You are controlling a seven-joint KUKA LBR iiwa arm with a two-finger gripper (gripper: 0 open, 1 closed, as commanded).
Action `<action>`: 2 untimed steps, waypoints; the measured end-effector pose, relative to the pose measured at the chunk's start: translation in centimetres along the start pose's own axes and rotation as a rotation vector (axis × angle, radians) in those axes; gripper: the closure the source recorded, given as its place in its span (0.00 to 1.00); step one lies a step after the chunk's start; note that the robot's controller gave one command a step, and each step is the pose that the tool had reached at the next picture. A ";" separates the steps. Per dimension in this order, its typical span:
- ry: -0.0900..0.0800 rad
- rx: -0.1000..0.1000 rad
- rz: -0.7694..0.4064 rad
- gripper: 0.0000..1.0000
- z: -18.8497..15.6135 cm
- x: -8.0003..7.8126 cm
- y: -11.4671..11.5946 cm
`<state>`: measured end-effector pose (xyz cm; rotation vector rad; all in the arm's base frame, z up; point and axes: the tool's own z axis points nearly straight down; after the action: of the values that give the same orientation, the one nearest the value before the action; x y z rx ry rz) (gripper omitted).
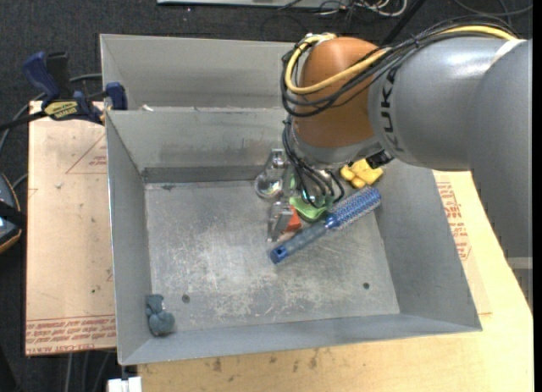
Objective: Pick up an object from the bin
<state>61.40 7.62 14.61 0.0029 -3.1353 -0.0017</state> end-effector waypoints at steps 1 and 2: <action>-0.011 0.004 -0.235 0.00 6.4 -4.1 -6.7; -0.029 -0.002 -0.156 0.00 6.9 0.7 -9.1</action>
Offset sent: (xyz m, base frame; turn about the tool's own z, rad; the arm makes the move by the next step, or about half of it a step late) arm 0.0396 -0.0643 -0.0646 -0.2403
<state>60.65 -1.43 7.70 0.2496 -3.1540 -0.0051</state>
